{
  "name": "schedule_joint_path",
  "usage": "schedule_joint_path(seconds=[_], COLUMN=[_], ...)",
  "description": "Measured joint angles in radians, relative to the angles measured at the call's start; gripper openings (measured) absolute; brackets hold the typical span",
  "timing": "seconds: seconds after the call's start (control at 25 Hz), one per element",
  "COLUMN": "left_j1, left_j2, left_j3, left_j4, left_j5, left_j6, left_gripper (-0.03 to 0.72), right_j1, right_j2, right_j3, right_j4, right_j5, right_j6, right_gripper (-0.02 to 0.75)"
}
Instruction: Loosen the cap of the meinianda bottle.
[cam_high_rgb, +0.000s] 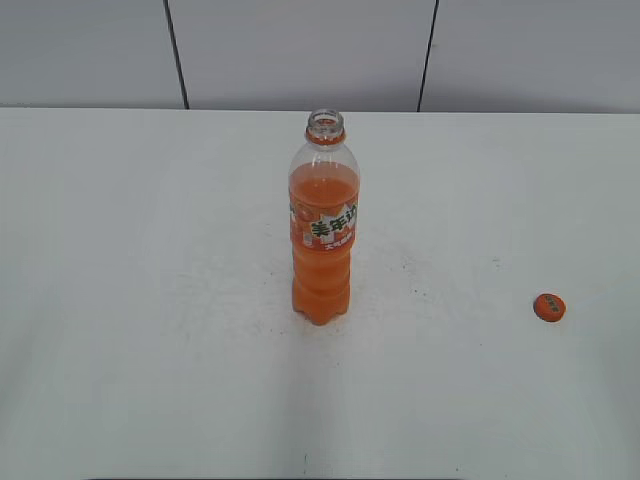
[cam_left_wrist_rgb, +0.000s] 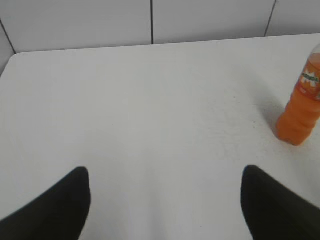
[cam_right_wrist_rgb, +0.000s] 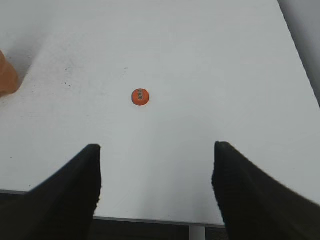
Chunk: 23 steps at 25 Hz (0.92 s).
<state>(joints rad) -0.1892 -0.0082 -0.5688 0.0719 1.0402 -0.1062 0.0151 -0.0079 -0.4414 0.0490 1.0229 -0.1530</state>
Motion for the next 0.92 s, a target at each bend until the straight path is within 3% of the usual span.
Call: schedule_joint_path(seconds=[0.16,0.92], left_j1=[0.071,0.113], left_j2=[0.000,0.000], left_j3=[0.000,0.000], left_j4=[0.000,0.000], left_j5=[0.000,0.000], left_j6=[0.001,0.001], left_gripper=[0.561,0.561], right_j1=[-0.054,-0.059], right_j2=[0.000,0.000], right_j3=[0.004,0.004], right_j4=[0.000,0.000], right_j5=[-0.001,-0.001], right_j6=[0.000,0.000], right_gripper=[0.524,0.524])
